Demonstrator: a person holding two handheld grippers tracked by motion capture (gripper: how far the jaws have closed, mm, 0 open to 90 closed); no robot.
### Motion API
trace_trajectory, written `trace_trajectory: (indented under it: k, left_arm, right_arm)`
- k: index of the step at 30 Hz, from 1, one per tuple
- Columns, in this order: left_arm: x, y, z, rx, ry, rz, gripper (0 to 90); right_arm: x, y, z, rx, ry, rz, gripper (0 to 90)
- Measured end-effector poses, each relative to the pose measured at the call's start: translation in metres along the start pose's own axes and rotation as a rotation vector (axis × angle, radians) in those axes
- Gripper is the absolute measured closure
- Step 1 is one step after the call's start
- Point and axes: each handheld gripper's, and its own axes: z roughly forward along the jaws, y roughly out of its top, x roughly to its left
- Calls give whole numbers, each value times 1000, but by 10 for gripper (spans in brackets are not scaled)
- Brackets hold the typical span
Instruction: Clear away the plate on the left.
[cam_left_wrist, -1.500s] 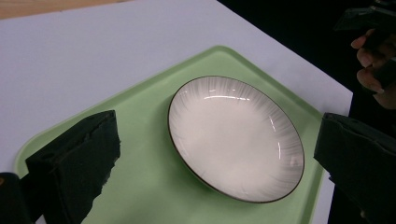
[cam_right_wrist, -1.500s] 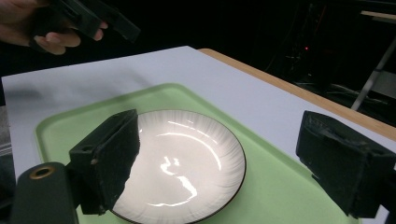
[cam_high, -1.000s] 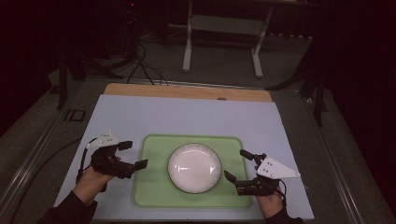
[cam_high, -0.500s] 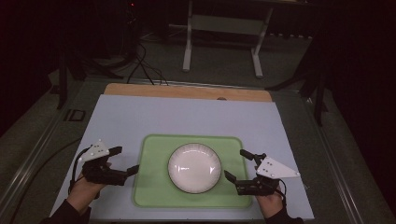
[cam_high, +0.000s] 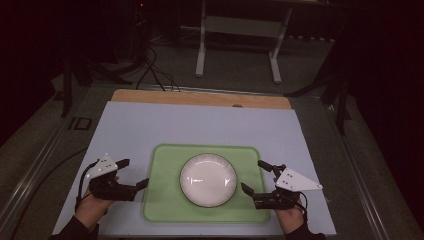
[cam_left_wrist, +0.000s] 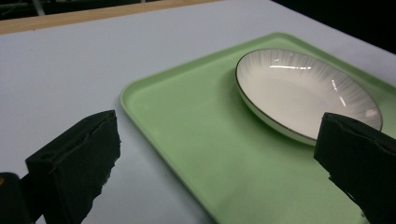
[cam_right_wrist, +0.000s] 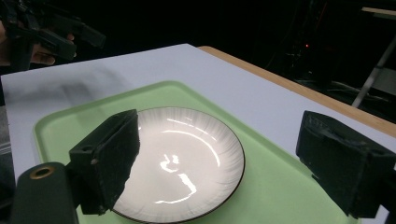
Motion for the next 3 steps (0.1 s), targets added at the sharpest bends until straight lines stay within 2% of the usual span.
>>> trace_trajectory:
  k: [3]
  left_arm:
    - [0, 0, 0, 1, 0, 0, 6]
  right_arm:
    - [0, 0, 0, 3, 5, 5, 133]
